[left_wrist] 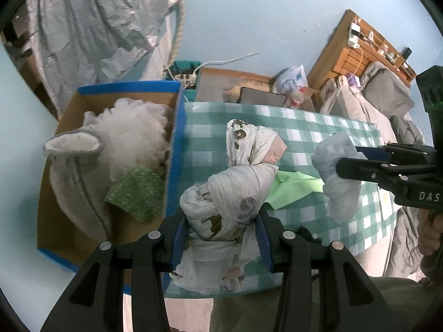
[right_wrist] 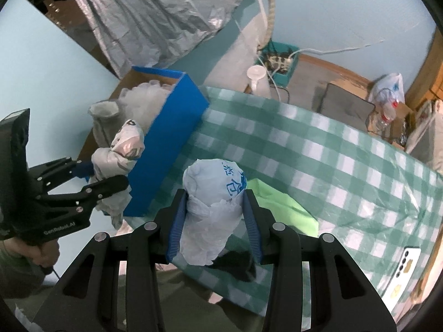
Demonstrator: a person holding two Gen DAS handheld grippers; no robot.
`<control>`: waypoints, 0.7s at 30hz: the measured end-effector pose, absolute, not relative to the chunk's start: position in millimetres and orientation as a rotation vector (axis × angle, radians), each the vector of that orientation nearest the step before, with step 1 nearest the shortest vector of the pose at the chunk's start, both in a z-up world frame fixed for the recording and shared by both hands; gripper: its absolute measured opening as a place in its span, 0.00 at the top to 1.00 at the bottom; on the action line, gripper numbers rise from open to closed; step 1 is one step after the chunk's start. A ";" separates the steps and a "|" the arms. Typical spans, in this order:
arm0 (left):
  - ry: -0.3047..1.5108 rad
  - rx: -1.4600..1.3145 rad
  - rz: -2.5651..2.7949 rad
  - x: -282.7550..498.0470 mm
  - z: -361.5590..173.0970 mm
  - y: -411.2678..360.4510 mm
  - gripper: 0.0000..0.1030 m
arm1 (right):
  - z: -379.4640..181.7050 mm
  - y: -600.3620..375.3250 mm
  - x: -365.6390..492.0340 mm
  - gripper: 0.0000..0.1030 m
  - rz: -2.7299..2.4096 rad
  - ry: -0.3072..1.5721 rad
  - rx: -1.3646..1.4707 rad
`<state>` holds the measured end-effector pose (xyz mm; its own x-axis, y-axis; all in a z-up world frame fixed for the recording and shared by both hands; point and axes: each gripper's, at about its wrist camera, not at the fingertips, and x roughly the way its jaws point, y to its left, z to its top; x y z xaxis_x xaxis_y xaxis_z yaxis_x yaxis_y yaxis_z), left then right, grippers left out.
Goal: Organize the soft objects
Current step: 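Lift the white cloth bundle with the left gripper while the right gripper carries the white bag toward the box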
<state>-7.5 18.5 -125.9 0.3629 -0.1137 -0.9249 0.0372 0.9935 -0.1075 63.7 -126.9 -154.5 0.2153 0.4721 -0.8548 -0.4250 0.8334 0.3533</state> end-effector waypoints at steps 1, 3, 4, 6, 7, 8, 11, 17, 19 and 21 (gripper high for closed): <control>1.194 -0.075 -0.088 -8.9 -125.3 23.0 0.57 | -153.5 -122.5 64.1 0.62 0.631 1.201 0.042; 1.191 -0.079 -0.072 -11.0 -124.8 29.8 0.56 | -151.0 -113.6 65.1 0.62 0.651 1.196 0.035; 1.187 -0.089 -0.062 -12.7 -123.7 35.4 0.57 | -149.6 -108.9 66.0 0.62 0.660 1.195 0.031; 1.181 -0.104 -0.043 -15.0 -121.8 44.8 0.57 | -147.6 -100.1 66.6 0.62 0.680 1.189 0.022; 1.179 -0.108 -0.037 -15.7 -121.1 48.2 0.57 | -146.7 -93.8 67.1 0.62 0.690 1.187 0.017; 1.176 -0.113 -0.028 -17.1 -120.4 52.4 0.57 | -145.6 -89.3 67.3 0.62 0.699 1.185 0.014; 1.165 -0.129 0.003 -22.1 -118.5 65.7 0.57 | -142.5 -73.0 68.6 0.62 0.731 1.181 0.001; 1.156 -0.178 0.061 -29.9 -119.9 96.6 0.57 | -140.7 -40.4 71.6 0.62 0.787 1.178 -0.022; 1.146 -0.198 0.077 -32.6 -119.7 107.5 0.57 | -140.0 -27.3 73.2 0.62 0.803 1.174 -0.028; 1.137 -0.219 0.092 -34.7 -120.5 117.9 0.57 | -139.0 -17.0 74.2 0.62 0.817 1.169 -0.036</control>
